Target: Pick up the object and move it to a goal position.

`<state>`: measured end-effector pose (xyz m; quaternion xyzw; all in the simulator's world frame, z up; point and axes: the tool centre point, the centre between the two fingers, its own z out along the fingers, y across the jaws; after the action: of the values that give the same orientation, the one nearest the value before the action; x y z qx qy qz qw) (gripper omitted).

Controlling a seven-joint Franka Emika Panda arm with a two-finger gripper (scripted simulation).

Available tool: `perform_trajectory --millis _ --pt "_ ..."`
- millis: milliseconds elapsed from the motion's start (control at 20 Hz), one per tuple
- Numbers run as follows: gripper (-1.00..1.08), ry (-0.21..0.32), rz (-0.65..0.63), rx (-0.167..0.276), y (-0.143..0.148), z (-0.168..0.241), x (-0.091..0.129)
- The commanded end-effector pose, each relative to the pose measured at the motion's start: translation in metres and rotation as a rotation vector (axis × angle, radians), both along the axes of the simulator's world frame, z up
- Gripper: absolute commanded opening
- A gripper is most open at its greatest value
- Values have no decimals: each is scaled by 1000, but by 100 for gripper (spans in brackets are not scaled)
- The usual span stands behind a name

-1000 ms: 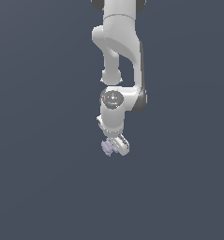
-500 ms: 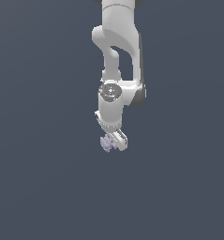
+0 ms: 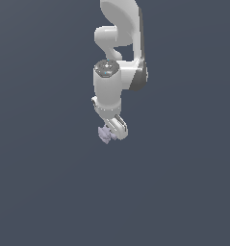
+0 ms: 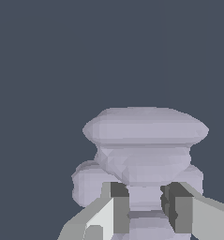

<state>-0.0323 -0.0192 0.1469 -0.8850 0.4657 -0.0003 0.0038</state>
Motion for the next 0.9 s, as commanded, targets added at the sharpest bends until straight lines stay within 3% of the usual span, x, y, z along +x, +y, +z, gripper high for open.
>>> perform_trajectory --millis 0,850 --pt "-100 0 0 0 -6 22 -10" --pt "-100 3 2 -5 -48 176 -73"
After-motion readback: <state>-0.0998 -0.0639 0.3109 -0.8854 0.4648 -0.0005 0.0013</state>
